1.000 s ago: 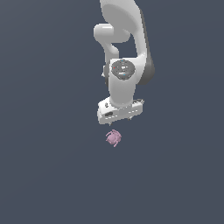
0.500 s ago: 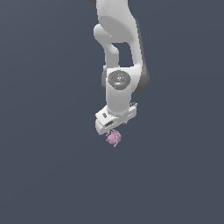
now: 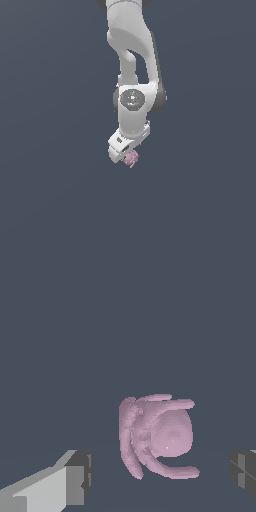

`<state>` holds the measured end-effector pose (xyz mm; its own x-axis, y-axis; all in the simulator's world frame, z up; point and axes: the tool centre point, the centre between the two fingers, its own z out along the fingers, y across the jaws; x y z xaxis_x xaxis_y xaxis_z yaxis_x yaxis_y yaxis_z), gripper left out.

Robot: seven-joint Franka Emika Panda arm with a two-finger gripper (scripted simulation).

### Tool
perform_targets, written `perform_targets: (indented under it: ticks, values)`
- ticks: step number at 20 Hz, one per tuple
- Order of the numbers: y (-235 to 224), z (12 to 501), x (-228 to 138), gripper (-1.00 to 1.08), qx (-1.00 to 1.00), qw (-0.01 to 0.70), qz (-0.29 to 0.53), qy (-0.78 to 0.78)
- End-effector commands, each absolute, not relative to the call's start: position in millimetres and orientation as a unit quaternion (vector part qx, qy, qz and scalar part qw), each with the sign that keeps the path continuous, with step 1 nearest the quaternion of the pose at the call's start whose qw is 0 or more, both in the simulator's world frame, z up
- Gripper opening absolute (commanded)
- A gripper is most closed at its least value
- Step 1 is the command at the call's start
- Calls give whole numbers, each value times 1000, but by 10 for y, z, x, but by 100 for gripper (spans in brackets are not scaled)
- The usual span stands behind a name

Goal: Pick up the object and move it to a goal position.

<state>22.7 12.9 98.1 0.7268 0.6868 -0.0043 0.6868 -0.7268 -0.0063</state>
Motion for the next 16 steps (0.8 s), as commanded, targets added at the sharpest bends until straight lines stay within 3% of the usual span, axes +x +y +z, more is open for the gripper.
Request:
perform_targets:
  ticks: [1,16]
  values:
    - [114,949,248,100,-923,1,2,-385]
    - [97,723,259,100,-917,0,0,-400]
